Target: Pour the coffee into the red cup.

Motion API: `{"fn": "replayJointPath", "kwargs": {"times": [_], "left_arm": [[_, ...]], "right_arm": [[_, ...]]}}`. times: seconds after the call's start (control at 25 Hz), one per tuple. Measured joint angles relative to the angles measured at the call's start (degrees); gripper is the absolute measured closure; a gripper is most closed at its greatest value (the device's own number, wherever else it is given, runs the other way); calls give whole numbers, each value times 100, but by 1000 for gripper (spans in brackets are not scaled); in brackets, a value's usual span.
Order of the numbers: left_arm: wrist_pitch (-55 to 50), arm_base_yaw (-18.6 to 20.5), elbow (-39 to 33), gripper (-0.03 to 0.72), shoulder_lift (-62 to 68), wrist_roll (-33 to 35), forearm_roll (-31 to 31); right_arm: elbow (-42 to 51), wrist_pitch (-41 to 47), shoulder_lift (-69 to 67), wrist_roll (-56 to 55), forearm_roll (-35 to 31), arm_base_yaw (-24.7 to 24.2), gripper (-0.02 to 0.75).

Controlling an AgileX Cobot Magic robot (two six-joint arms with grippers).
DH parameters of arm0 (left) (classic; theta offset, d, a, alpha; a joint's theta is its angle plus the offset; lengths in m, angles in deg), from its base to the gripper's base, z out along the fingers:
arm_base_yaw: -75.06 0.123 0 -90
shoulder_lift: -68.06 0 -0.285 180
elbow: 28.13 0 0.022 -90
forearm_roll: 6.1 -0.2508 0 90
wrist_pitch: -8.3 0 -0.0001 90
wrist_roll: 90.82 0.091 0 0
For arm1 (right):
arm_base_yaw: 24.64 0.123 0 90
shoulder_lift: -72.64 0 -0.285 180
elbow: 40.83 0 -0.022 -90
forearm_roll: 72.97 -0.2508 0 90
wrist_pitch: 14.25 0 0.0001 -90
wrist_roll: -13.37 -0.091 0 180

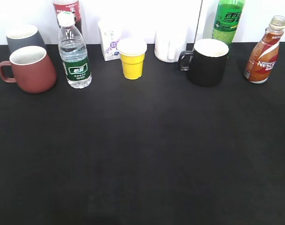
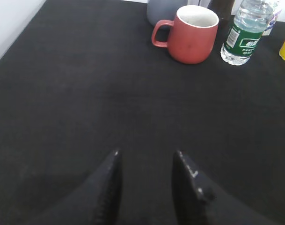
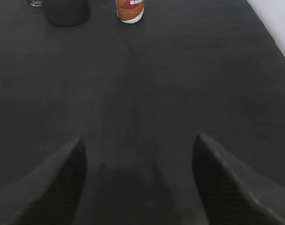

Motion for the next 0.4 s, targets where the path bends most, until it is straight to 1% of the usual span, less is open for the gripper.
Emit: {"fn": "replayJointPath", "kwargs": {"times": [0.4], "left_arm": [[0,0,0,409,0,0,0]], "right_arm": [[0,0,0,0,0,0,185]]}}
